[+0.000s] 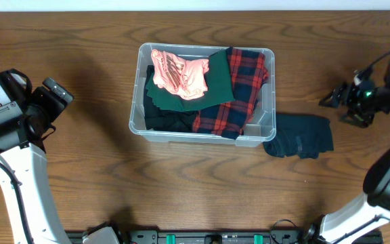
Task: Pack container
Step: 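Grasp the dark green garment on the right with the right gripper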
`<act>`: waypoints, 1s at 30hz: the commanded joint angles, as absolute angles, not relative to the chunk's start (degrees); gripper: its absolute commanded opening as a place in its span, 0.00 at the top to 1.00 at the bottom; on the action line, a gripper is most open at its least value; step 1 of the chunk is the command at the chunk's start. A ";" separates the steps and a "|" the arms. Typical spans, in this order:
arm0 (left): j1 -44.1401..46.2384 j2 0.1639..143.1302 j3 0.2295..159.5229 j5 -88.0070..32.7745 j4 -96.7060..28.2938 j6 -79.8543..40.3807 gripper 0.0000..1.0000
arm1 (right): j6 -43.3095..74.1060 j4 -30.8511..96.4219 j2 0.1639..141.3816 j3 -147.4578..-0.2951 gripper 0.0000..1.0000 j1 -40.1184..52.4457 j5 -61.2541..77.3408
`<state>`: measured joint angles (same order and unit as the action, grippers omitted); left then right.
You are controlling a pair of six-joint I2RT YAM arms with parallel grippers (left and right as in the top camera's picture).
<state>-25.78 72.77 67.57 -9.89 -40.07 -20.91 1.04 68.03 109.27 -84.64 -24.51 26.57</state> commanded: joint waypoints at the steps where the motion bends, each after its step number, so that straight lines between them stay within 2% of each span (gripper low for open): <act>1: -26.02 72.99 67.81 -9.37 -40.07 -20.16 0.02 | -3.90 68.40 113.71 -84.25 0.22 -24.69 24.14; 6: -26.02 72.99 67.81 -9.37 -40.07 -20.16 0.02 | -3.66 64.62 117.05 -82.13 0.21 -24.69 19.42; 14: -26.02 72.99 67.81 -9.37 -40.07 -20.16 0.02 | -0.75 58.37 117.12 -75.22 0.23 -24.34 19.70; 18: -26.02 72.99 67.81 -9.37 -40.07 -20.16 0.02 | -0.30 53.56 117.12 -71.42 0.40 -23.70 25.98; 20: -26.02 72.99 67.81 -9.37 -40.07 -20.16 0.02 | -0.30 52.47 117.12 -70.74 0.54 -23.35 28.58; 23: -26.02 72.99 67.81 -9.37 -40.07 -20.16 0.02 | -2.09 52.49 116.55 -70.83 0.69 -22.85 33.52; 25: -26.02 72.99 67.81 -9.37 -40.07 -20.16 0.02 | -2.87 52.49 115.28 -70.98 0.76 -22.79 36.27; 27: -26.02 72.99 67.81 -9.37 -40.07 -20.16 0.02 | -2.83 52.73 112.95 -71.33 0.91 -22.90 37.39; 29: -26.02 72.99 67.81 -9.37 -40.07 -20.16 0.02 | -2.63 52.84 109.01 -72.05 0.98 -22.96 38.00; 30: -26.02 72.99 67.81 -9.37 -40.07 -20.16 0.02 | -2.07 52.93 106.78 -72.62 0.98 -22.96 38.00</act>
